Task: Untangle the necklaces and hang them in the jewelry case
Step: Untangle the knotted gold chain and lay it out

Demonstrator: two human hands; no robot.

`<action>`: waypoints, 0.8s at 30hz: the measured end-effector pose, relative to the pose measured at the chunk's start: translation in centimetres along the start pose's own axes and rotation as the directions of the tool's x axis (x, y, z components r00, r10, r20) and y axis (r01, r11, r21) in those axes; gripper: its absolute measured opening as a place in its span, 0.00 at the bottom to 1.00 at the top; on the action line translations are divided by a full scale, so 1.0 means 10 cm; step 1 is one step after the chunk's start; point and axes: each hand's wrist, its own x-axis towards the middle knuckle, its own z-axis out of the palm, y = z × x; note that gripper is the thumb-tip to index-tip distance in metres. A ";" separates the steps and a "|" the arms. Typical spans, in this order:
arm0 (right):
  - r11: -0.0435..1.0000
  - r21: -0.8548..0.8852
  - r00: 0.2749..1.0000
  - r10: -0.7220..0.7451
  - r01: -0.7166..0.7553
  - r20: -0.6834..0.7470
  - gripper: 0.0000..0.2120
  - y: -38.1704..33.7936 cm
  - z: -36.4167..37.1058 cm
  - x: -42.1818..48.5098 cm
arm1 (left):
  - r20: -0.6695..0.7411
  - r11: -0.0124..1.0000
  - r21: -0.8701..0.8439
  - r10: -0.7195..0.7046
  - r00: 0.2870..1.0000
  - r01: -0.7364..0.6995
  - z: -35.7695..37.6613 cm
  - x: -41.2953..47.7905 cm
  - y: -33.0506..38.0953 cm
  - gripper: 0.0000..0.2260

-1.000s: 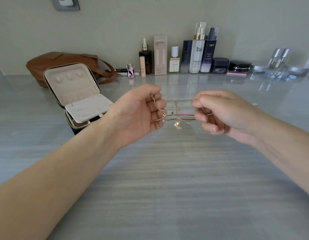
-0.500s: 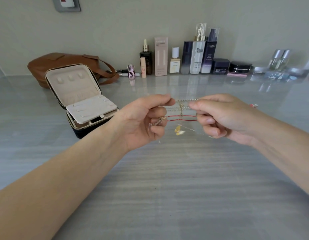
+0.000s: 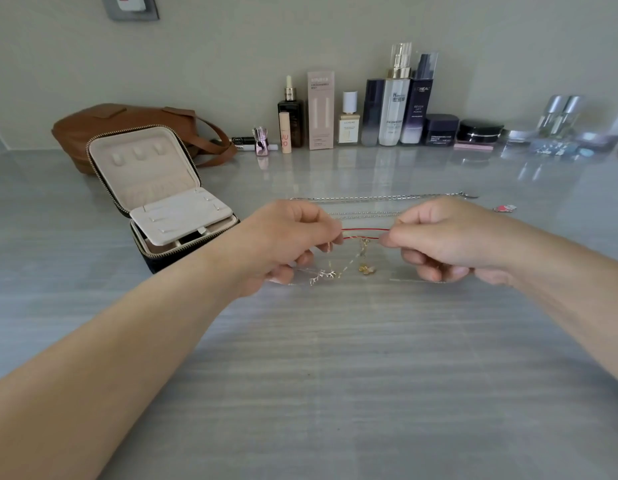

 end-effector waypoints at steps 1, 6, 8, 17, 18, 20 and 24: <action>0.999 -0.032 1.000 -0.004 0.003 -0.011 0.17 0.00 0.00 0.00 | -0.008 0.999 0.038 0.019 1.000 -0.019 0.01 -0.01 0.01 0.09; 0.993 -0.112 0.999 -0.022 0.018 -0.036 0.17 0.00 0.00 0.00 | -0.043 0.972 0.214 0.105 0.993 -0.094 -0.01 -0.03 0.03 0.09; 0.990 -0.142 0.999 -0.025 0.020 -0.031 0.15 0.00 -0.01 -0.01 | -0.035 0.971 0.221 0.104 0.994 -0.094 -0.02 -0.03 0.03 0.09; 0.957 -0.251 0.989 -0.151 0.147 0.004 0.07 -0.01 -0.01 -0.03 | 0.007 1.000 0.006 0.013 1.000 -0.013 0.05 -0.02 0.01 0.08; 0.954 -0.249 0.985 -0.173 0.169 0.004 0.07 0.00 -0.02 -0.03 | -0.001 1.000 -0.006 0.018 1.000 -0.018 0.04 -0.03 0.02 0.08; 0.939 -0.277 0.978 -0.211 0.203 0.002 0.07 0.00 -0.03 -0.02 | -0.001 0.999 -0.048 0.020 1.000 -0.020 0.03 -0.04 0.03 0.08; 0.904 -0.290 0.940 -0.339 0.316 -0.031 0.10 -0.02 0.00 -0.03 | 0.022 0.989 -0.149 0.005 1.000 -0.002 0.03 -0.04 0.03 0.09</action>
